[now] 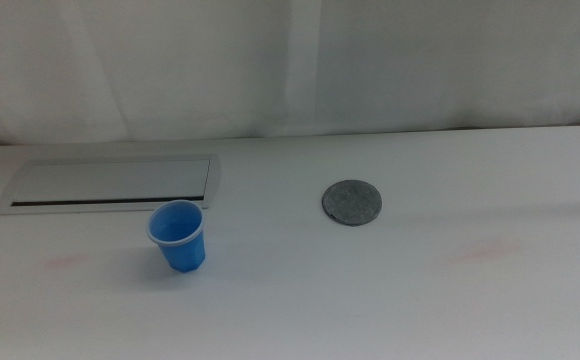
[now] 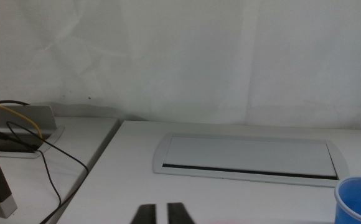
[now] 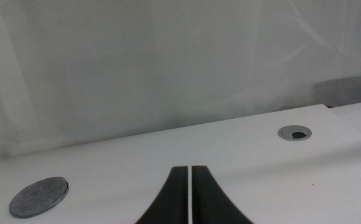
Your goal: Place an empty cup on a cup mat.
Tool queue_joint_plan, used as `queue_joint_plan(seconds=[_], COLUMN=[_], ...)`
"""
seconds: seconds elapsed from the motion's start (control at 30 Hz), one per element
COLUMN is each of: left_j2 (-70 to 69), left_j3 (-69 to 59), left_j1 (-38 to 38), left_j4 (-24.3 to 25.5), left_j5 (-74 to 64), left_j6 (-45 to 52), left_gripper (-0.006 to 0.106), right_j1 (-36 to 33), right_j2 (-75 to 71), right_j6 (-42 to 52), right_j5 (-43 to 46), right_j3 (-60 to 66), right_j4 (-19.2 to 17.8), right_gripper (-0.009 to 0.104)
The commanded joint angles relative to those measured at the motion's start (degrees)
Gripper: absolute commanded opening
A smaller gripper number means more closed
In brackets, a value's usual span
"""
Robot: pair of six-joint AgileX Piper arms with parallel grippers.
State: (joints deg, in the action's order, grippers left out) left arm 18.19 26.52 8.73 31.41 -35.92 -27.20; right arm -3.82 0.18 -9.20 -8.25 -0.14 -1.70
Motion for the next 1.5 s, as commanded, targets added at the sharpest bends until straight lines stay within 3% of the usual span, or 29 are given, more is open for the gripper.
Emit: queue_joint_plan(seconds=[0.0, 0.1, 0.17, 0.2, 0.5, 0.73, 0.83, 1.0, 1.2, 1.47], left_j2=[0.24, 0.24, 0.24, 0.24, 0.24, 3.98, 9.4, 18.82, 28.02, 41.01], left_j3=[0.13, 0.13, 0.13, 0.13, 0.13, 4.93, 11.13, 22.34, 30.39, 31.12], left_j1=[0.41, 0.41, 0.41, 0.41, 0.41, 0.41, 0.41, 0.41, 0.41, 0.41], left_j4=[0.1, -0.98, -3.26, -4.16, -7.36, -22.68, -27.05, -28.18, -36.5, -37.44], left_j5=[-0.24, -0.68, -1.87, -2.16, -2.4, -3.36, -7.86, -13.9, -15.33, -12.8], left_j6=[-0.89, -0.89, -0.89, -0.91, 0.02, 17.22, 22.8, 27.2, 34.27, 36.0], left_gripper=[0.01, 0.047, 0.09, 0.092, 0.092, 0.092, 0.092, 0.092, 0.092, 0.092], right_j1=[0.43, 0.43, 0.43, 0.43, 0.43, 0.43, 0.43, 0.43, 0.43, 0.43], right_j2=[-1.75, -1.75, -1.75, -1.75, -1.75, -1.75, -1.75, -1.75, -1.75, -1.75], right_j6=[0.19, 0.19, 0.19, 0.19, 0.19, 0.19, 0.19, 0.19, 0.19, 0.19], right_j5=[-0.07, -0.07, -0.07, -0.07, -0.07, -0.07, -0.07, -0.07, -0.07, -0.07], right_j3=[2.19, 2.19, 2.19, 2.19, 2.19, 2.19, 2.19, 2.19, 2.19, 2.19], right_j4=[-0.49, -0.49, -0.49, -0.49, -0.49, -0.37, -0.24, -0.24, -0.24, -0.24], right_gripper=[-0.002, -0.002, -0.002, -0.002, -0.002, -0.002, -0.002, -0.002, -0.002, -0.002])
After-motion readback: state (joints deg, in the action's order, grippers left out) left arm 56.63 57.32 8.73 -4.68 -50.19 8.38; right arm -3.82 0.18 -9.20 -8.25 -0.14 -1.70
